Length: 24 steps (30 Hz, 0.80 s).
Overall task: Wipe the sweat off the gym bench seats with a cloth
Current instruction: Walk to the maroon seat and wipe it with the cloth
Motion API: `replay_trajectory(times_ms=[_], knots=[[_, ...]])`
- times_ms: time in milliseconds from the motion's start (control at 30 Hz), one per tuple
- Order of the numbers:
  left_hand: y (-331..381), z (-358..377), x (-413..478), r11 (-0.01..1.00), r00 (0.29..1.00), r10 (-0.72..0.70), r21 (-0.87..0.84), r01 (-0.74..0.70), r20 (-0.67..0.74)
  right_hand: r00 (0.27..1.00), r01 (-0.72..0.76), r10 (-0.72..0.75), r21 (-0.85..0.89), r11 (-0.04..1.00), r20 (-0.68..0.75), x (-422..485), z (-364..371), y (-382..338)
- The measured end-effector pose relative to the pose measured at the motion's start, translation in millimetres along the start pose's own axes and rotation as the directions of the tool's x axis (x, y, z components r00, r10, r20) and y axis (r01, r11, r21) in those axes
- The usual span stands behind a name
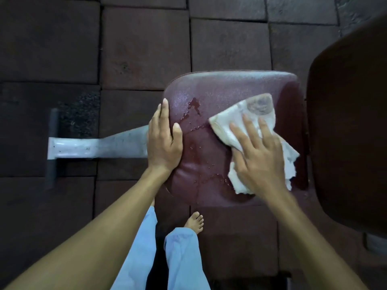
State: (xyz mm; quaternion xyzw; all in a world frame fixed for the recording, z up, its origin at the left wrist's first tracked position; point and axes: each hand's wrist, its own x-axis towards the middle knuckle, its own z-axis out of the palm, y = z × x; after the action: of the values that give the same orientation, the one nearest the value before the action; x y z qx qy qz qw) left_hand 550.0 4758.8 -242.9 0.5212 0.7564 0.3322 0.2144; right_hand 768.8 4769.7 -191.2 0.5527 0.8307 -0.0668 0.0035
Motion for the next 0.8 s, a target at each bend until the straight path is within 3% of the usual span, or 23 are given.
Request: replay_trajectory(times_ms=[133, 267, 367, 467, 567, 633, 700, 800], knots=[[4.6, -3.0, -1.5, 1.0, 0.999, -0.028, -0.005, 0.028, 0.024, 0.969, -0.247, 0.246, 0.035, 0.968, 0.035, 41.7, -6.2, -0.5], [4.1, -4.8, -2.4, 0.998, 0.998, -0.047, -0.028, 0.048, 0.044, 0.855, -0.519, 0.519, 0.073, 0.852, 0.015, 108.3, -2.7, -47.2], [4.4, -6.1, -2.9, 0.998, 0.997, -0.054, -0.03, 0.056, 0.046, 0.908, -0.419, 0.418, 0.096, 0.903, 0.034, 107.9, -0.1, -67.0], [3.3, -7.5, -6.7, 0.996, 0.995, -0.076, -0.031, 0.078, 0.059, 0.989, -0.146, 0.146, 0.036, 0.989, -0.005, 57.7, 1.4, -52.5], [-1.5, -12.0, -20.7, 0.994, 0.991, -0.086, -0.061, 0.093, 0.105, 0.992, 0.124, -0.124, -0.026, 0.992, 0.003, 19.7, -0.6, -17.9], [-4.4, -14.7, -32.4, 0.994, 0.989, -0.061, -0.079, 0.072, 0.136, 0.978, 0.208, -0.206, -0.065, 0.976, 0.042, 33.3, -3.7, 7.1], [-8.1, -15.6, -39.7, 0.993, 0.986, -0.054, -0.094, 0.07, 0.159, 0.992, 0.118, -0.115, -0.069, 0.991, 0.054, 67.5, -6.5, 7.2], [-10.0, -13.5, -48.2, 0.988, 0.986, -0.079, -0.122, 0.097, 0.144, 0.975, -0.217, 0.216, 0.025, 0.976, 0.044, 115.5, -5.4, -34.6]])
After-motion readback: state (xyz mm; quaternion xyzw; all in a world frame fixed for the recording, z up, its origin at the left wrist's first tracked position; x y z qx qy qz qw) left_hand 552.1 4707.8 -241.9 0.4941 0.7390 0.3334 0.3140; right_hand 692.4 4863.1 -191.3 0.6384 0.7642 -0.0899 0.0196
